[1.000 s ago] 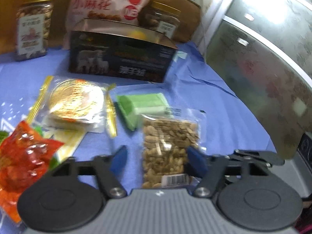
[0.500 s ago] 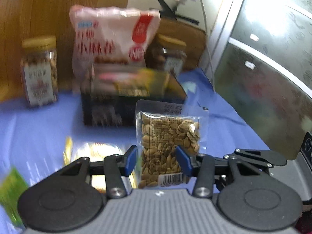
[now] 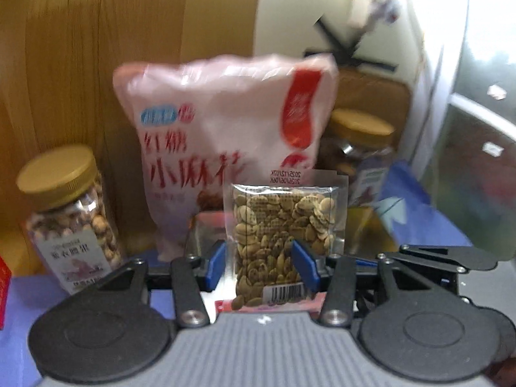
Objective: Organize snacks
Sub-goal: 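Carry the seed bag into the sheep tin and open the left tool, then withdraw the left tool back over the remaining snacks, then close the left tool on the red spicy snack packet and lift, then carry the red packet over the sheep tin and open the left tool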
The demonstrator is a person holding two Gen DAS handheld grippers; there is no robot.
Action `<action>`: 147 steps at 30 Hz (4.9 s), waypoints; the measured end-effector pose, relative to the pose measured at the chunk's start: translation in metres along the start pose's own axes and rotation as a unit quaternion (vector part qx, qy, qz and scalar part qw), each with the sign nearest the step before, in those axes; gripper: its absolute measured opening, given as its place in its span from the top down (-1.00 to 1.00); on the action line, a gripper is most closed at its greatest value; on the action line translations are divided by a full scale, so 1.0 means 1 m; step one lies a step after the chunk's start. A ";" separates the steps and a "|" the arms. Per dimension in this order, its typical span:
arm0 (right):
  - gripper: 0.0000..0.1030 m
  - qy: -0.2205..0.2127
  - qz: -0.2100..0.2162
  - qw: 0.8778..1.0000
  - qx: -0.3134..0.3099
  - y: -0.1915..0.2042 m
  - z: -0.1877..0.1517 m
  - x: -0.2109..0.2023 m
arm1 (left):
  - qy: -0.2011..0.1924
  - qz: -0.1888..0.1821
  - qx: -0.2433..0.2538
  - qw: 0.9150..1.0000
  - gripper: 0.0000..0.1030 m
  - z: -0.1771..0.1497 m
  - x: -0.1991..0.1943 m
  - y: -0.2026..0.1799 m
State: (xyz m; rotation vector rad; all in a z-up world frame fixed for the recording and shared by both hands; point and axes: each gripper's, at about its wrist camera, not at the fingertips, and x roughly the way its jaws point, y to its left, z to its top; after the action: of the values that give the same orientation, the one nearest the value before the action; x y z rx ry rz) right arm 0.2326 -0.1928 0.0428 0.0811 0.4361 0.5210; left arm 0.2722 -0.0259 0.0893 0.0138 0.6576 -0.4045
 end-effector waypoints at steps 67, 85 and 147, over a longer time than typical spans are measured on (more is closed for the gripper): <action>0.82 0.104 0.050 0.989 0.096 0.092 -0.140 -0.145 | 0.077 -0.105 -0.155 0.979 0.47 -0.199 -0.133 -0.006; -0.39 0.087 0.059 0.994 0.042 0.099 -0.135 -0.139 | 0.024 -0.074 -0.057 0.995 0.67 -0.198 -0.139 -0.032; 0.11 -0.067 -0.172 0.979 -0.090 0.015 -0.040 -0.081 | -0.019 -0.013 -0.001 1.000 0.05 -0.037 -0.012 -0.039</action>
State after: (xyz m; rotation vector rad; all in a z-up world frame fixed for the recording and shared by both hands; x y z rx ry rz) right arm 0.1457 -0.2212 0.0399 -0.1323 0.2611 0.2107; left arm 0.2273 -0.0525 0.0710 -0.0048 0.6204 -0.4290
